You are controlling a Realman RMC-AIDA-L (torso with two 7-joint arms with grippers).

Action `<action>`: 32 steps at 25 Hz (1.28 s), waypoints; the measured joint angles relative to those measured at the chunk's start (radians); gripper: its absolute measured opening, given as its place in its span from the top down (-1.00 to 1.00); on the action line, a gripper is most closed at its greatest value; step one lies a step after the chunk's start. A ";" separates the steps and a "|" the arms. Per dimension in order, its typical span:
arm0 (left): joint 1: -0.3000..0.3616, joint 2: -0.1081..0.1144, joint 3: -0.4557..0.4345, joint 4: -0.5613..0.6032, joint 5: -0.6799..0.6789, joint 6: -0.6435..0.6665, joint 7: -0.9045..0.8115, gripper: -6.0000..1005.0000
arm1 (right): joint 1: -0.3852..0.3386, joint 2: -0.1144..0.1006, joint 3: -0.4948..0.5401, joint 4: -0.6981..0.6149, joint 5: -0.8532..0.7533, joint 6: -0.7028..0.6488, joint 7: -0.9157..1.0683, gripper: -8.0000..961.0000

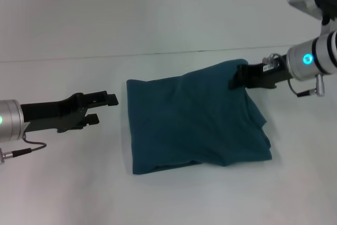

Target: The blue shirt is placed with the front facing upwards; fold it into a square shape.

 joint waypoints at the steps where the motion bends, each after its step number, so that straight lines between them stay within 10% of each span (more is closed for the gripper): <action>1: 0.000 0.000 0.000 0.000 0.000 0.000 0.000 -0.77 | 0.000 0.000 0.000 -0.009 0.000 -0.008 0.004 0.91; 32: 0.013 -0.002 -0.017 0.000 -0.011 0.000 0.000 -0.77 | 0.022 0.012 -0.111 0.003 -0.075 0.142 -0.018 0.91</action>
